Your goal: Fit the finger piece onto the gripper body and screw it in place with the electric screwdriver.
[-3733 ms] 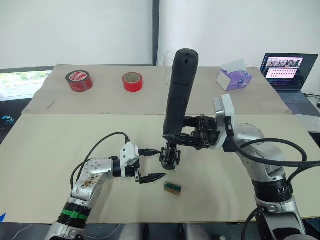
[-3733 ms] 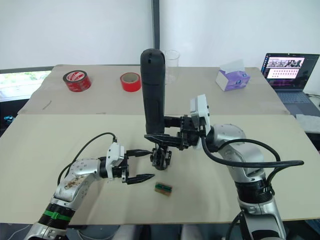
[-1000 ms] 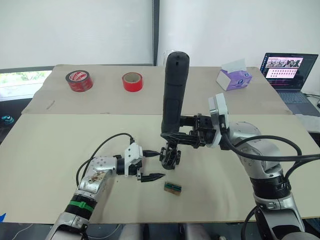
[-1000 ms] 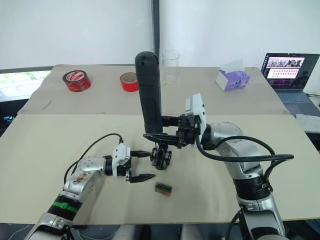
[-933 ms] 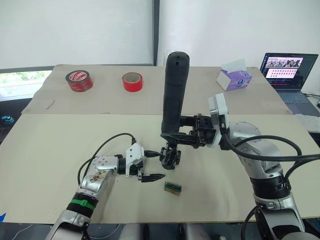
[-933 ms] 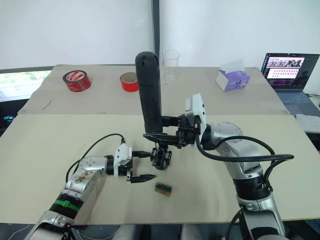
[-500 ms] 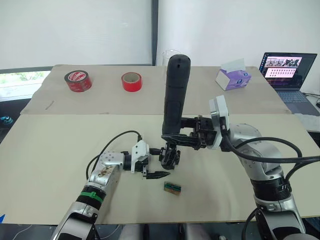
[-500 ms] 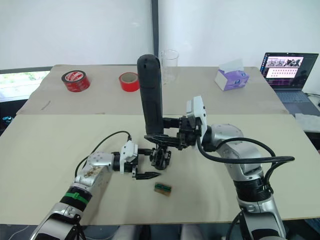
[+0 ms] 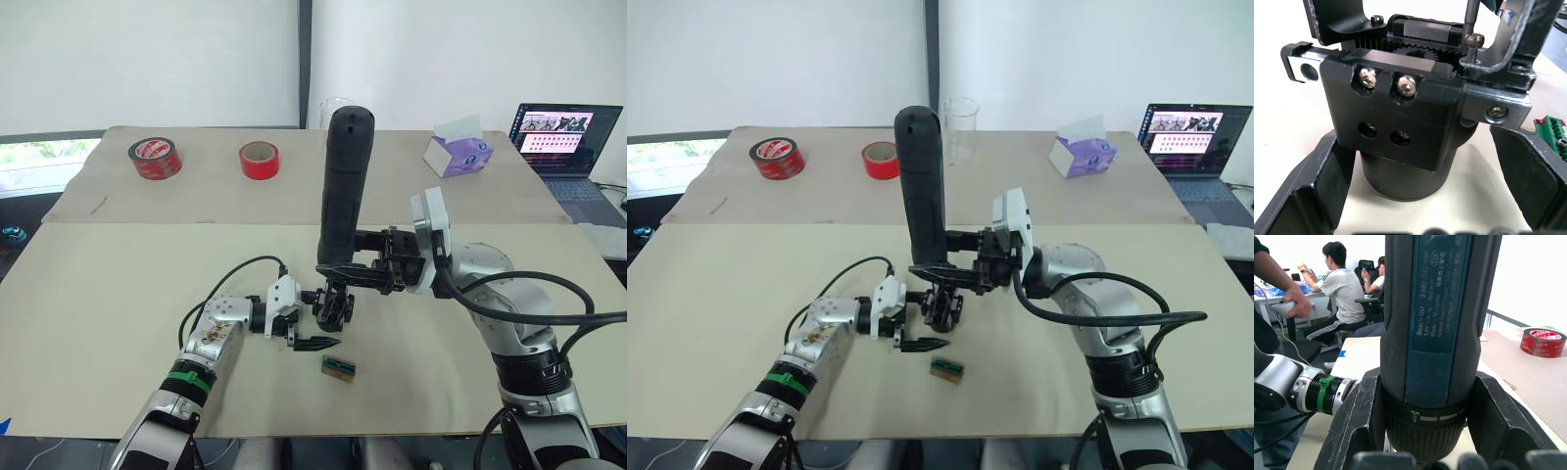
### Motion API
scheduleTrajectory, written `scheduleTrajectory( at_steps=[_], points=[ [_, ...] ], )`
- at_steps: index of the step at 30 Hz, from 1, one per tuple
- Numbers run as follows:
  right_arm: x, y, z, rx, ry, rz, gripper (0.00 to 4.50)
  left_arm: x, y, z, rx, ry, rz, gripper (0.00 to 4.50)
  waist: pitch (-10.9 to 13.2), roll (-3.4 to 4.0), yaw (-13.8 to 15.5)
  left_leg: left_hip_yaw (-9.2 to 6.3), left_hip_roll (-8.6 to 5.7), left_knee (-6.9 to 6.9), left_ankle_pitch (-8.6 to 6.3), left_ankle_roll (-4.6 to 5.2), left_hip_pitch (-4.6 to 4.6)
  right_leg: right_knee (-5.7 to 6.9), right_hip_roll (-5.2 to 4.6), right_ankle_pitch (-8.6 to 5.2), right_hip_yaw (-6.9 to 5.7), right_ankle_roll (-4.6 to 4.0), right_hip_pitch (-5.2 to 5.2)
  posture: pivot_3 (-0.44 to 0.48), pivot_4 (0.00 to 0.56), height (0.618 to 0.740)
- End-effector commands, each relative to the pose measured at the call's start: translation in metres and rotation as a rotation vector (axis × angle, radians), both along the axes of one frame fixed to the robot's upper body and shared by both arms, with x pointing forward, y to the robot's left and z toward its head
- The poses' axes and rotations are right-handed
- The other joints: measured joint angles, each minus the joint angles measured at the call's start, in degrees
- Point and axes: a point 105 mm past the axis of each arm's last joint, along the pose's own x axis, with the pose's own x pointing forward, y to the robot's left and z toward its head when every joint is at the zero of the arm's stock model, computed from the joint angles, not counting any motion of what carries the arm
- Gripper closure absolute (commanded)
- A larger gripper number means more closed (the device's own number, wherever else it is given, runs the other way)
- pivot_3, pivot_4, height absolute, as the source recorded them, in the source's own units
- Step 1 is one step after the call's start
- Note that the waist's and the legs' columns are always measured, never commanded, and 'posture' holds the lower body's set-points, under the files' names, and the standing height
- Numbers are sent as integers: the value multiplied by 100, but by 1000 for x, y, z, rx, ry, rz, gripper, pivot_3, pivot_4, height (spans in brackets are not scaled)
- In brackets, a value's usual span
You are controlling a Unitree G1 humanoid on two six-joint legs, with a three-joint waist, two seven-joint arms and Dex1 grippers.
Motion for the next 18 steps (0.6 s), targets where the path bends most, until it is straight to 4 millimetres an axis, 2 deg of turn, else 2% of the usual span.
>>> scheduleTrajectory(
  at_steps=[1, 3, 6, 14, 18],
  points=[
    [-9, -3, 21, 54, -90, 13, 2584, 3, -3, 5, -11, -25, 1, 259, 0, 0, 2, 0, 0, 0, 0, 0, 0, 0, 0, 0, 0, 0, 0, 0, 150, 740],
    [-9, -3, 21, 54, -89, 13, 2584, 3, -4, 4, -10, -21, 3, 845, 0, 0, 3, -1, 0, 1, 0, 0, 0, 0, 0, 0, 0, 0, 0, 0, 150, 740],
    [-9, -3, 20, 49, -86, 15, 2584, 5, -3, 2, 2, -25, 22, 2218, 0, 0, 3, -1, 0, 0, 0, 0, 0, -1, 0, 0, 0, 0, 0, 0, 150, 740],
    [-7, -8, 23, 43, -96, 2, 2584, 5, -5, -3, 12, -30, 34, 2208, 0, 0, 14, -3, 0, 7, 0, 0, 0, 0, -1, 4, 0, 2, 3, 0, 150, 740],
    [-5, -11, 32, 68, -114, 2, 2584, 3, -6, -4, 9, -26, 38, 2208, 0, 0, 18, -4, -1, 8, 0, 1, -1, 0, -1, 4, 0, 3, 3, 0, 150, 740]
  ],
)
